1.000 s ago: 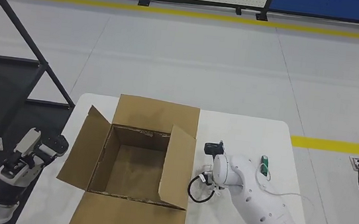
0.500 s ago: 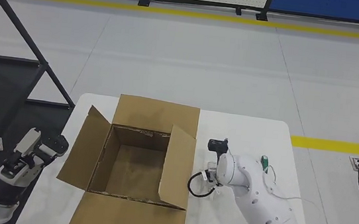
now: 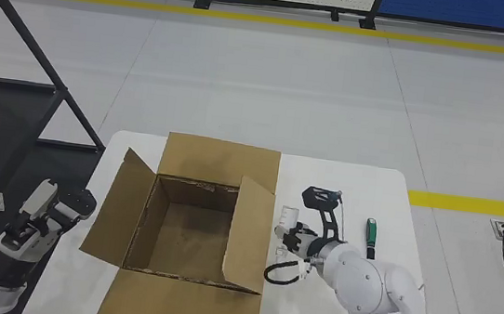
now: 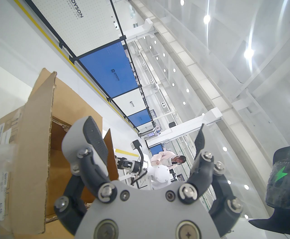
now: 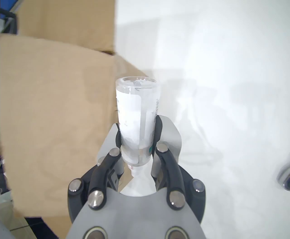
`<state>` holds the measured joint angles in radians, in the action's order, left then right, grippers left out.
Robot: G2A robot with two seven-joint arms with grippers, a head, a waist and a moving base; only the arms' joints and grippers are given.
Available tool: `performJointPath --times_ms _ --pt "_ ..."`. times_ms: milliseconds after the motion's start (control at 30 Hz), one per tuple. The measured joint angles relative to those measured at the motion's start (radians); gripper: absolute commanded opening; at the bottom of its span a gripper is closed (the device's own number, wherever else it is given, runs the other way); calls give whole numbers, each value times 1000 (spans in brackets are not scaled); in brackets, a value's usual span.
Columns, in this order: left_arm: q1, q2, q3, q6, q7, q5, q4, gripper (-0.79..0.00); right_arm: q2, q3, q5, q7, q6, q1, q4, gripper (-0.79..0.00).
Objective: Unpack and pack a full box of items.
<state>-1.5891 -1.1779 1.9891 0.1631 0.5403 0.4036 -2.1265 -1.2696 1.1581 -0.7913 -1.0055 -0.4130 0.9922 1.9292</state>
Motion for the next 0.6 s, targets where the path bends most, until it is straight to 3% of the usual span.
performJointPath --times_ms 133,300,600 --pt "0 0 0 0 0 0 0 0 5 27 26 78 28 102 161 -785" --pt "0 0 0 0 0 0 0 0 3 -15 -4 160 -9 195 320 -785" --pt "0 0 0 0 0 0 0 0 -7 -92 -6 204 -61 213 353 -785"
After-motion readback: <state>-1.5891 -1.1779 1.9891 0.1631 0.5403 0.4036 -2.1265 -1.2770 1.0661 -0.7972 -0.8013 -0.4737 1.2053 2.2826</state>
